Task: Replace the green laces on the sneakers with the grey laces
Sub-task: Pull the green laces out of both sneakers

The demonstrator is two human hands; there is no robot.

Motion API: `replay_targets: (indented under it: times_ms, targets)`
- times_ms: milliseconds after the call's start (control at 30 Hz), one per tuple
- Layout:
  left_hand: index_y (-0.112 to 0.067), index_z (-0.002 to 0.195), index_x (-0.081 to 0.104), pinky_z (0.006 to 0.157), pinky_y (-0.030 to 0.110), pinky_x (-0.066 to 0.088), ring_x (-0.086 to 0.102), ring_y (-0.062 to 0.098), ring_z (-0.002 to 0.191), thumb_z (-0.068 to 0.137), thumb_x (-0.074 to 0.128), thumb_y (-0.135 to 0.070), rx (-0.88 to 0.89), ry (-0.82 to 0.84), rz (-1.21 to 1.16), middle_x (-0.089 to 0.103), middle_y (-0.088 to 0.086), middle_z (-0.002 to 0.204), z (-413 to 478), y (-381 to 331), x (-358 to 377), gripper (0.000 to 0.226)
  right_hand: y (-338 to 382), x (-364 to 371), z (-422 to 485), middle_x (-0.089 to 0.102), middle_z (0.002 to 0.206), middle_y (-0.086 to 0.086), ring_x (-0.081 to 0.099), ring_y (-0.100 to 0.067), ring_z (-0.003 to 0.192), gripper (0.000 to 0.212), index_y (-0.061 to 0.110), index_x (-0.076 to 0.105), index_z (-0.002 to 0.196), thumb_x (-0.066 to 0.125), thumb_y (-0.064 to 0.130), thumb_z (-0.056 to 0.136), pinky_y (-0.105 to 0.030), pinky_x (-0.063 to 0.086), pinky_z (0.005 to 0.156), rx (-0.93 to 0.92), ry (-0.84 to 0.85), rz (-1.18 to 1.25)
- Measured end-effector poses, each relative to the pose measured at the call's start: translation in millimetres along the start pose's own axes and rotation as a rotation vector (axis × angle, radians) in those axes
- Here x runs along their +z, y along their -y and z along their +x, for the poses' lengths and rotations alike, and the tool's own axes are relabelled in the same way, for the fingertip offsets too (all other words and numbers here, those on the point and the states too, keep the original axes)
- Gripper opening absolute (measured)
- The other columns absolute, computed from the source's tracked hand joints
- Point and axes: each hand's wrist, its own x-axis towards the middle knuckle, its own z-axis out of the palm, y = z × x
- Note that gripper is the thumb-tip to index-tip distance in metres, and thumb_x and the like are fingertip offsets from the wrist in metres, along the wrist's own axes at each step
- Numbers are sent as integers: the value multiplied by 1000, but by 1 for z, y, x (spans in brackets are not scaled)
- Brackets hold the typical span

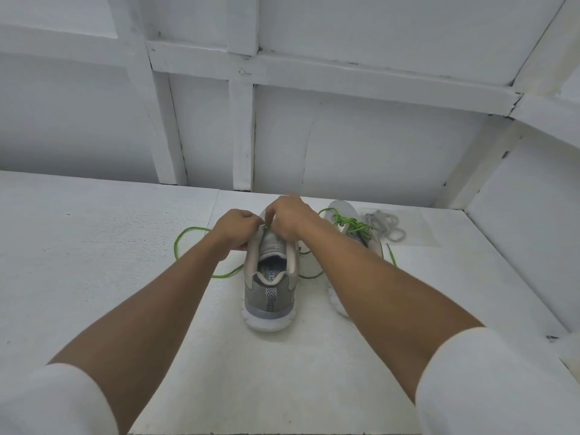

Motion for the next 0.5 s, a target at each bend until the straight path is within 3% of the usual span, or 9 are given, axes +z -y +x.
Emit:
replay_targets:
  times_ms: [167, 400, 500]
  targets:
    - [-1, 93, 72, 80, 41, 58, 60, 25, 82, 91, 50, -15, -37, -29, -92, 66, 14, 90, 4, 13, 2, 27, 5, 10, 11, 58, 126, -3, 49, -26, 118, 29, 23, 66, 116, 55, 21, 89, -37, 43, 96, 29, 20, -123]
    - [-10, 93, 72, 66, 30, 53, 57, 20, 75, 94, 49, -15, -31, -35, -177, 64, 11, 88, 2, 13, 4, 23, -15, -16, 13, 59, 118, -9, 53, -32, 112, 25, 10, 60, 110, 51, 9, 87, -38, 46, 89, 180, -61, -173]
    - [-12, 93, 71, 72, 35, 55, 57, 21, 77, 94, 49, -15, -35, -45, -181, 64, 12, 90, 2, 13, 6, 23, -30, -18, 13, 55, 123, -12, 50, -35, 115, 28, 9, 55, 116, 52, 14, 88, -40, 46, 94, 244, -24, -102]
